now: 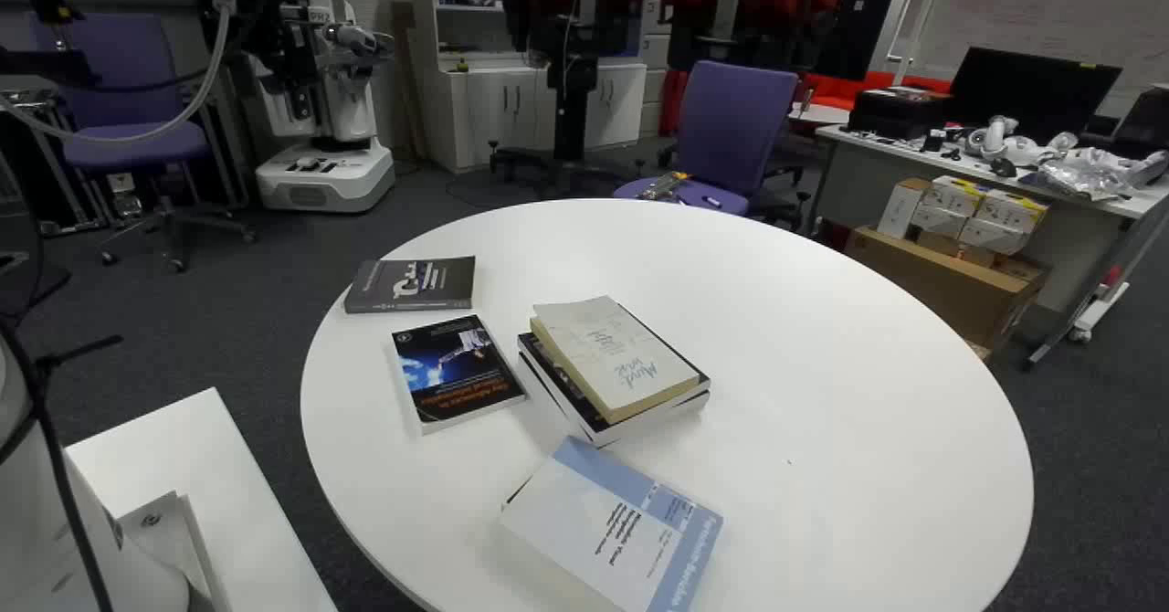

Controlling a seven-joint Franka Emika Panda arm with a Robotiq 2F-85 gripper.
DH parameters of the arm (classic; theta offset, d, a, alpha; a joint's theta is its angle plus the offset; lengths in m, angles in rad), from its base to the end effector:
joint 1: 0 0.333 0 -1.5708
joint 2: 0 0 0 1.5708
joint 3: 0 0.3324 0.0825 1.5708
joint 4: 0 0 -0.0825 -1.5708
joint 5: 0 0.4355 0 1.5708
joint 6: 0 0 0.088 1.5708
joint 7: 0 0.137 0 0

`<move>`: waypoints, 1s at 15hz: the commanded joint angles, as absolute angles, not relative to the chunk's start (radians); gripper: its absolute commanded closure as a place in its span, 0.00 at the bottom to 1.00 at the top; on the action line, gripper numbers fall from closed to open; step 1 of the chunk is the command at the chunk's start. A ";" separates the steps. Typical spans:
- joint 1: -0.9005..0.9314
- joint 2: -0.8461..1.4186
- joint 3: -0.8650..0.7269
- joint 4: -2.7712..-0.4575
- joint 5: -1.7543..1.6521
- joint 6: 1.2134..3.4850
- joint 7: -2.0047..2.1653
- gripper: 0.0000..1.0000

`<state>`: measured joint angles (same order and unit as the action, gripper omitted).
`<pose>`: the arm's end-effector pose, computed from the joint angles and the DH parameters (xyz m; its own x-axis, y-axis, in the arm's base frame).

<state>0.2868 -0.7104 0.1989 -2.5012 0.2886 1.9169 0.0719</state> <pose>0.3374 0.2128 0.4945 0.9549 0.2785 0.1028 0.2922 -0.9430 -0.1591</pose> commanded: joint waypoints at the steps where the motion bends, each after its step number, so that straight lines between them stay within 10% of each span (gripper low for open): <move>1: 0.278 -0.710 0.205 -2.498 0.293 1.913 0.068 0.00; 15: 0.257 -0.648 0.098 -2.499 0.236 1.949 -0.149 0.00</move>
<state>0.2824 -0.7008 0.1853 -2.5012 0.2788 1.9172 0.0338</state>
